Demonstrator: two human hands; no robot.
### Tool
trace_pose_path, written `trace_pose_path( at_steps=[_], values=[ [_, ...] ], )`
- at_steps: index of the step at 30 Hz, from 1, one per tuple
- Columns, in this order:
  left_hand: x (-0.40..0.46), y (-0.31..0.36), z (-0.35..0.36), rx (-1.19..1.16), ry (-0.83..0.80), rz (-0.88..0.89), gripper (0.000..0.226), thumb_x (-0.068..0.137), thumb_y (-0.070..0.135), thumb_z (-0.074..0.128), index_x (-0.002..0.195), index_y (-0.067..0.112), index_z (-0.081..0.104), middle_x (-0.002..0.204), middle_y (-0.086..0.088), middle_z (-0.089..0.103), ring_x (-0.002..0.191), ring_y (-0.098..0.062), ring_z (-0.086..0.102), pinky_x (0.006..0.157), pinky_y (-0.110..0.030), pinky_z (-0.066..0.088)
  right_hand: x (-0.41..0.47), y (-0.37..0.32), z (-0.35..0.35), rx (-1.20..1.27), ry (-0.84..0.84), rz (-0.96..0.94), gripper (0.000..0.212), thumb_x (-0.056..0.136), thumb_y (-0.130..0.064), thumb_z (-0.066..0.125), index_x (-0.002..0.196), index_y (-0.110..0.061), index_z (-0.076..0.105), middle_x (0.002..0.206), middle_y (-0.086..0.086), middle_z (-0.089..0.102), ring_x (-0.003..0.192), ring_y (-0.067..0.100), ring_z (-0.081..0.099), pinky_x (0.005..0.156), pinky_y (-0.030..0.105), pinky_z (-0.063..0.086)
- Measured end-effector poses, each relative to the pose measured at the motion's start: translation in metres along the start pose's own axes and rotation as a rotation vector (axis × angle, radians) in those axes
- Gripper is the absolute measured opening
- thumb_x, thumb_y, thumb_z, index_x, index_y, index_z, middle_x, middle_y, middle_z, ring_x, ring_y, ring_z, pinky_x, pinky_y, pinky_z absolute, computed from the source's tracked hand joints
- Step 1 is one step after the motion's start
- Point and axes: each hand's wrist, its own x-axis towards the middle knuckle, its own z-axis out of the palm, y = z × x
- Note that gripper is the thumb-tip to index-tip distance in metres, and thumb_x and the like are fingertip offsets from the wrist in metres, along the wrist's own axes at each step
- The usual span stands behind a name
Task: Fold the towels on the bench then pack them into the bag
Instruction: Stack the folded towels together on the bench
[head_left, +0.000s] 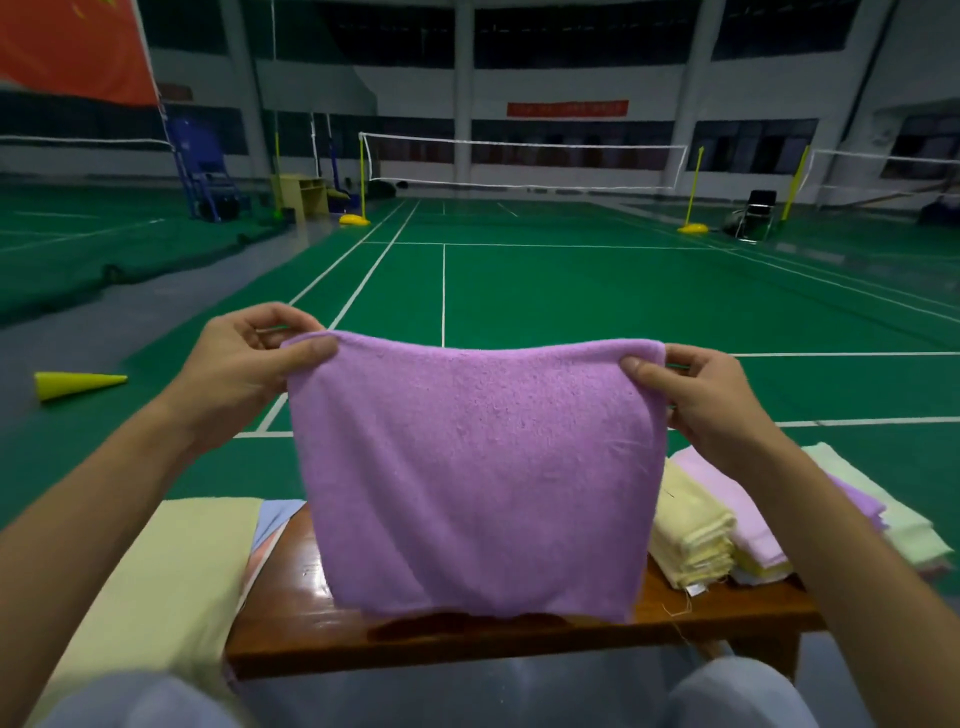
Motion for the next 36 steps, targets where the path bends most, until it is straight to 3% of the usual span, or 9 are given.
trace_pose_path(
  at_steps=[4, 8, 12, 15, 20, 25, 27, 30, 36],
  values=[
    [0.015, -0.021, 0.007, 0.092, 0.055, -0.061, 0.021, 0.076, 0.015, 0.087, 0.093, 0.011, 0.075, 0.079, -0.003, 0.076, 0.067, -0.01, 0.066, 0.059, -0.02, 0.055, 0.02, 0.027, 0.009, -0.1, 0.06, 0.058, 0.017, 0.089, -0.022, 0.082, 0.103, -0.012, 0.079, 0.092, 0.005, 0.077, 0.08, 0.015, 0.065, 0.071, 0.036, 0.049],
    [0.034, -0.095, 0.008, 0.262, 0.08, -0.194, 0.018, 0.082, 0.007, 0.085, 0.094, 0.004, 0.073, 0.074, 0.003, 0.077, 0.064, -0.004, 0.066, 0.058, -0.023, 0.054, 0.056, 0.098, 0.033, -0.179, 0.084, 0.217, 0.012, 0.091, -0.02, 0.08, 0.099, -0.012, 0.077, 0.1, 0.014, 0.077, 0.084, 0.021, 0.066, 0.076, 0.045, 0.056],
    [0.053, -0.2, 0.006, 0.36, 0.083, -0.369, 0.019, 0.079, 0.0, 0.087, 0.091, 0.0, 0.072, 0.07, 0.0, 0.075, 0.063, -0.009, 0.067, 0.053, -0.014, 0.052, 0.091, 0.196, 0.072, -0.301, 0.099, 0.347, 0.001, 0.091, -0.008, 0.075, 0.092, -0.009, 0.075, 0.085, 0.007, 0.071, 0.073, 0.016, 0.059, 0.064, 0.028, 0.048],
    [0.061, -0.268, 0.005, 0.439, 0.106, -0.465, 0.021, 0.078, -0.003, 0.087, 0.09, -0.003, 0.07, 0.074, -0.009, 0.07, 0.065, -0.018, 0.06, 0.049, -0.011, 0.047, 0.113, 0.26, 0.091, -0.411, 0.094, 0.43, 0.009, 0.089, -0.009, 0.075, 0.096, -0.004, 0.076, 0.085, 0.006, 0.07, 0.078, 0.017, 0.061, 0.068, 0.032, 0.05],
    [0.073, -0.338, 0.0, 0.672, 0.076, -0.545, 0.026, 0.072, 0.007, 0.094, 0.082, 0.017, 0.071, 0.078, -0.004, 0.074, 0.076, -0.025, 0.07, 0.069, -0.031, 0.05, 0.134, 0.309, 0.099, -0.597, 0.103, 0.424, 0.023, 0.087, -0.016, 0.08, 0.108, -0.007, 0.076, 0.101, 0.01, 0.076, 0.099, 0.028, 0.071, 0.091, 0.036, 0.054],
    [0.057, -0.334, 0.012, 0.941, -0.032, -0.434, 0.03, 0.077, 0.016, 0.089, 0.099, 0.026, 0.07, 0.098, 0.011, 0.068, 0.093, -0.017, 0.063, 0.085, -0.034, 0.051, 0.107, 0.308, 0.087, -0.714, 0.038, 0.418, 0.054, 0.087, -0.022, 0.08, 0.134, -0.008, 0.058, 0.126, 0.012, 0.065, 0.121, 0.028, 0.061, 0.102, 0.036, 0.047],
    [0.048, -0.319, 0.022, 0.938, -0.096, -0.362, 0.029, 0.08, 0.017, 0.087, 0.103, 0.026, 0.071, 0.104, 0.009, 0.068, 0.098, -0.016, 0.061, 0.089, -0.036, 0.051, 0.084, 0.301, 0.079, -0.758, -0.002, 0.435, 0.061, 0.085, -0.024, 0.079, 0.138, -0.008, 0.054, 0.124, 0.012, 0.065, 0.119, 0.029, 0.061, 0.098, 0.035, 0.048],
    [0.03, -0.294, 0.047, 0.831, -0.21, -0.312, 0.028, 0.081, 0.018, 0.087, 0.095, 0.032, 0.068, 0.102, 0.009, 0.072, 0.095, -0.015, 0.065, 0.089, -0.035, 0.053, 0.048, 0.291, 0.067, -0.755, -0.034, 0.486, 0.058, 0.082, -0.026, 0.081, 0.131, -0.008, 0.054, 0.117, 0.009, 0.068, 0.111, 0.028, 0.064, 0.089, 0.035, 0.048],
    [-0.015, -0.264, 0.093, 0.782, -0.323, -0.228, 0.018, 0.082, 0.032, 0.084, 0.088, 0.04, 0.068, 0.092, 0.026, 0.072, 0.087, 0.007, 0.067, 0.092, -0.029, 0.048, 0.004, 0.277, 0.065, -0.724, -0.01, 0.474, 0.035, 0.081, -0.022, 0.082, 0.103, -0.018, 0.055, 0.092, 0.001, 0.068, 0.086, 0.019, 0.065, 0.08, 0.036, 0.053]
  ],
)
